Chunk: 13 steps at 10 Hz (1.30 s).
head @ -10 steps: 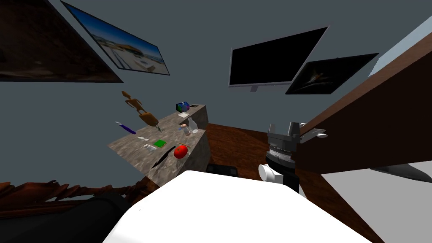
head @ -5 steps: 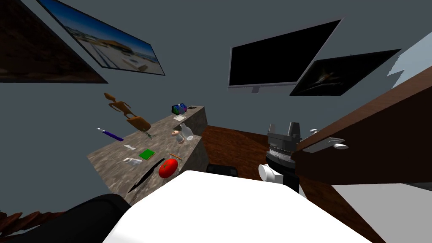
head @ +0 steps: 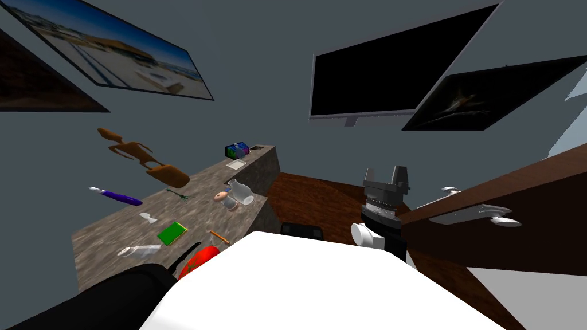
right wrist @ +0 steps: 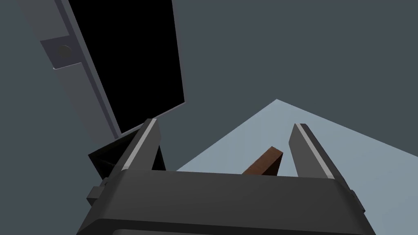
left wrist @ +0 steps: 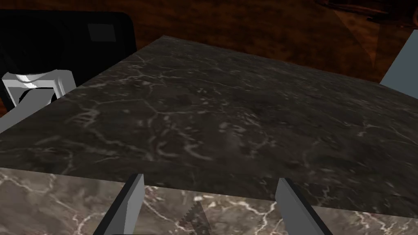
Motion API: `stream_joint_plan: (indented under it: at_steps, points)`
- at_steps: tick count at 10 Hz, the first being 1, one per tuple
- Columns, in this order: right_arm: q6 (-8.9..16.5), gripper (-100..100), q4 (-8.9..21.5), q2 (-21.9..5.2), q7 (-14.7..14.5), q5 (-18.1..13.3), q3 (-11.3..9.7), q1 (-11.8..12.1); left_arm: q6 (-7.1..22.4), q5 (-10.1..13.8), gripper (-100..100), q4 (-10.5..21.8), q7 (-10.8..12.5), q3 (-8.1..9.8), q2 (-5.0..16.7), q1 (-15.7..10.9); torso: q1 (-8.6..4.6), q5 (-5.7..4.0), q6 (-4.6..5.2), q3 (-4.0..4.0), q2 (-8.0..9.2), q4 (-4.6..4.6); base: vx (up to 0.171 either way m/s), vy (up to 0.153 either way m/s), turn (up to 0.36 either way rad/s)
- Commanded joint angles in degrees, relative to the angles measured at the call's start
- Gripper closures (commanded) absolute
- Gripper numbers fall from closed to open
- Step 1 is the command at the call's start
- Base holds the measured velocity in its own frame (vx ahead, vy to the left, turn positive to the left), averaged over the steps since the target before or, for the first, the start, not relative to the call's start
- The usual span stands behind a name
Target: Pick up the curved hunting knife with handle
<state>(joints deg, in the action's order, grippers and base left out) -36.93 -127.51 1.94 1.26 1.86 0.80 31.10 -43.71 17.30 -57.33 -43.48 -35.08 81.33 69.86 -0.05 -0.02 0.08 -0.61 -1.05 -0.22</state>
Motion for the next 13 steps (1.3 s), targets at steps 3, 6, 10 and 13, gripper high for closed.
stream_joint_plan:
  at_steps: [3,6,10,13]
  points:
    - [0.00,0,0.00,0.00,0.00,0.00,0.00,0.00,-0.90,-1.81,-100,0.35,-2.42,1.13,1.16,0.25,0.02,0.00,0.00,-0.05,-0.08,-0.02,0.286,-0.014,-0.014]
    - [0.00,0,0.00,0.00,0.00,0.00,0.00,0.00,-1.47,-3.05,-100,0.05,-4.02,2.15,1.49,0.20,0.02,0.00,-0.01,-0.07,-0.07,-0.04,0.278,-0.024,-0.026]
    - [0.01,0,0.00,0.01,0.00,0.00,-0.02,-0.07,-1.01,-5.79,-100,0.70,0.70,1.79,1.86,-2.44,-0.01,0.00,0.06,0.73,1.33,0.27,-0.048,-0.022,-0.121]
    - [0.01,0,0.01,0.00,0.00,0.00,-0.01,-0.07,-0.47,-8.57,-100,0.90,5.49,1.73,2.41,-4.82,0.17,0.04,0.01,0.99,1.76,0.38,-0.169,0.003,-0.126]
